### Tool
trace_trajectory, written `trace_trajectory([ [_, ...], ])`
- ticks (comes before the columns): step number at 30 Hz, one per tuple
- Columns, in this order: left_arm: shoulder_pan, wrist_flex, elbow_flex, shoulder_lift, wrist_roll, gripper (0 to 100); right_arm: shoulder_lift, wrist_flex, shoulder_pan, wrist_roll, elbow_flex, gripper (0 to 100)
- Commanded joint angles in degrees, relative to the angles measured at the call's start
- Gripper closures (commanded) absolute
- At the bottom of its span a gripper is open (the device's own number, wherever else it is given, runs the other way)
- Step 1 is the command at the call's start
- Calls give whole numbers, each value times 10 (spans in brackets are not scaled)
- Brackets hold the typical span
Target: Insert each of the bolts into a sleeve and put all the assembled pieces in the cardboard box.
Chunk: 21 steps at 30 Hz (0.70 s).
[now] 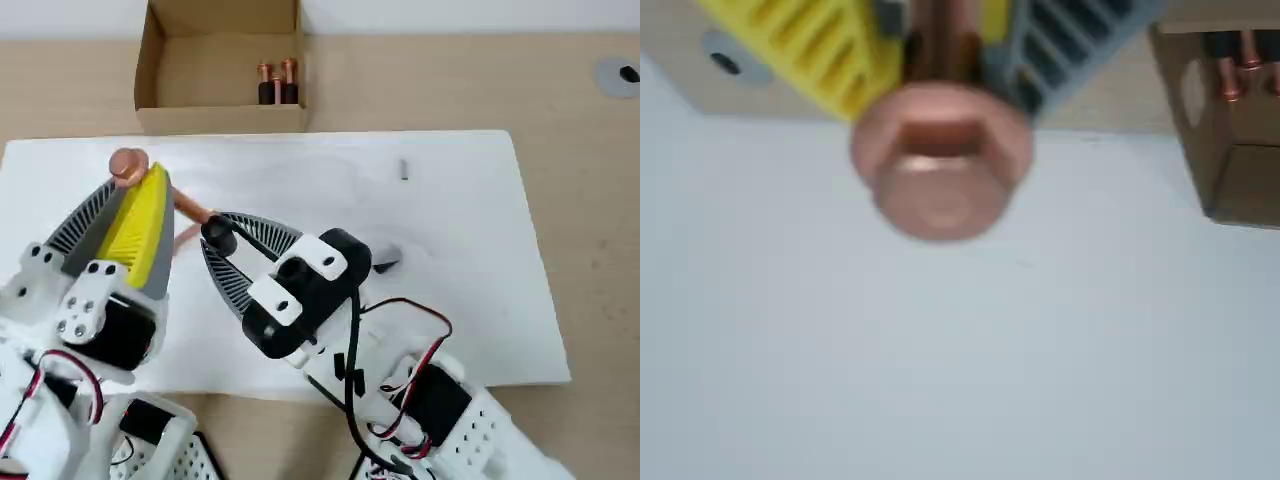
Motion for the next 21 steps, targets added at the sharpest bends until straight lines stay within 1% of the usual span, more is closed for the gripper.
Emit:
trace_trajectory([
  [1, 10, 11, -31, 1, -8, 991, -15, -11, -9, -4, -2, 989],
  [7, 11, 28, -28, 0, -5, 991, -15, -11, -9, -4, -2, 989],
  [15, 11, 32, -29, 0, -4, 991, -15, -11, -9, -4, -2, 989],
  [19, 54, 33, -26, -2, -4, 991, -14, -11, -9, -4, -2, 989],
  [21, 63, 33, -25, -2, -5, 991, -14, -11, -9, -4, -2, 989],
])
